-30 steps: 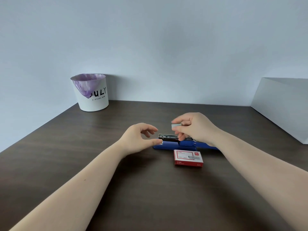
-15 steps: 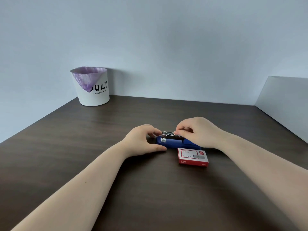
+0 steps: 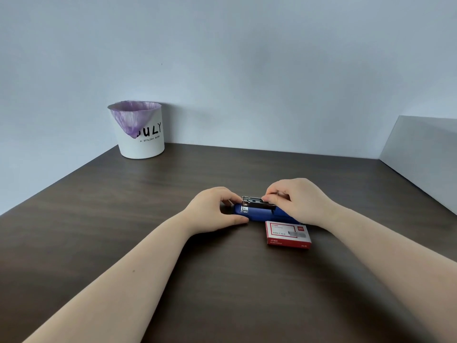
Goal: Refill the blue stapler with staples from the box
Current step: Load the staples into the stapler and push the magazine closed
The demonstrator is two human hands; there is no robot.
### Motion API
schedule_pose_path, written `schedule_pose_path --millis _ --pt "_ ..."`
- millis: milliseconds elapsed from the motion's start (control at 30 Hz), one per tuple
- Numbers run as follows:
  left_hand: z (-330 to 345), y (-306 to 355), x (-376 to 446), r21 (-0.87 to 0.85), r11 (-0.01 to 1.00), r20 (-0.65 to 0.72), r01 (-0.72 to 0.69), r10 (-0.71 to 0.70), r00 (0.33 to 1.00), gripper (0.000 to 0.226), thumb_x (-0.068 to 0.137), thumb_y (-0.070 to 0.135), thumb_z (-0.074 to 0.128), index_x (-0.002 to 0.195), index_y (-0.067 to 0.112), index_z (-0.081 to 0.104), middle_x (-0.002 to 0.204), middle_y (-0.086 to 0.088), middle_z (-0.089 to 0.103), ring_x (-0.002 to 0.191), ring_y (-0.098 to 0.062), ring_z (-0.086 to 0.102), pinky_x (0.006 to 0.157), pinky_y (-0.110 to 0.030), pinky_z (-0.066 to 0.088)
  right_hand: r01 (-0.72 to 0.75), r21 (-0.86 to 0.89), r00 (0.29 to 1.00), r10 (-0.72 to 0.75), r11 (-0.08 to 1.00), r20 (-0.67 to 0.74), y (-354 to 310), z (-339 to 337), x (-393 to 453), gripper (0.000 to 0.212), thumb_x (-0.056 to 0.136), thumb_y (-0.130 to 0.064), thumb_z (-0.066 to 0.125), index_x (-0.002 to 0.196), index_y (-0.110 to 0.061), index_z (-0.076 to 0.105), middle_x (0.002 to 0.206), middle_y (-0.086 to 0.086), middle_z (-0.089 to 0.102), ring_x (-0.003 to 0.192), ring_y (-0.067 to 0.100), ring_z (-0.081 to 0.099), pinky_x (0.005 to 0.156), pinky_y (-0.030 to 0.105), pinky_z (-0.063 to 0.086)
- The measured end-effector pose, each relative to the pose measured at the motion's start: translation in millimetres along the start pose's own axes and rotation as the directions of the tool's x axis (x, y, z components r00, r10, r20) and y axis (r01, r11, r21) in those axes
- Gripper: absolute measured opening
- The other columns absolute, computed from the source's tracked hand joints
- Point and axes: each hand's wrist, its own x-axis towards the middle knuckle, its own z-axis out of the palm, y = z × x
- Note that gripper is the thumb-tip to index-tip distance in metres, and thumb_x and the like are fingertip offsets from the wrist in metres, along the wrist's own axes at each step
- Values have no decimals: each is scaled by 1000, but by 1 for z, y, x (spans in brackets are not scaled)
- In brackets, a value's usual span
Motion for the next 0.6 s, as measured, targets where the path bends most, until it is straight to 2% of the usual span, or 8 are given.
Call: schedule_pose_path --millis 100,200,333,467,600 --pt "0 -1 0 -2 1000 2 4 -4 1000 39 68 38 78 103 24 68 94 12 61 94 -10 60 89 -25 47 -7 -31 1000 7 999 -11 1 -2 0 23 89 -40 54 93 -23 70 48 -8 44 53 3 43 53 21 33" --pt "0 -2 0 -5 1000 1 5 -5 1000 38 68 38 77 103 25 68 95 12 61 94 -10 60 89 -25 47 4 -29 1000 -5 1000 -12 -1 -2 -1 23 89 -41 55 92 -24 70 44 -6 46 51 3 42 53 22 33" --pt "1 -2 1 -4 1000 -2 7 -7 1000 39 68 37 78 103 25 67 95 12 61 94 -10 60 87 -22 46 -1 -27 1000 0 1000 -9 -1 -3 -3 23 90 -40 55 93 -24 70 45 -7 43 51 4 41 51 22 30" --pt "2 -3 1 3 1000 -7 4 -4 1000 39 68 38 77 103 25 67 94 13 61 93 -9 60 86 -22 45 -8 -21 1000 7 1000 -13 0 -2 -2 23 89 -41 55 94 -25 70 45 -8 49 51 1 41 50 20 27" --pt "1 -3 0 3 1000 -8 -1 1 1000 38 68 37 77 103 25 67 95 11 62 92 -9 60 86 -23 46 5 -23 1000 -5 1000 -13 -3 1 -1 24 89 -41 54 95 -24 70 47 -10 41 51 1 40 51 20 28"
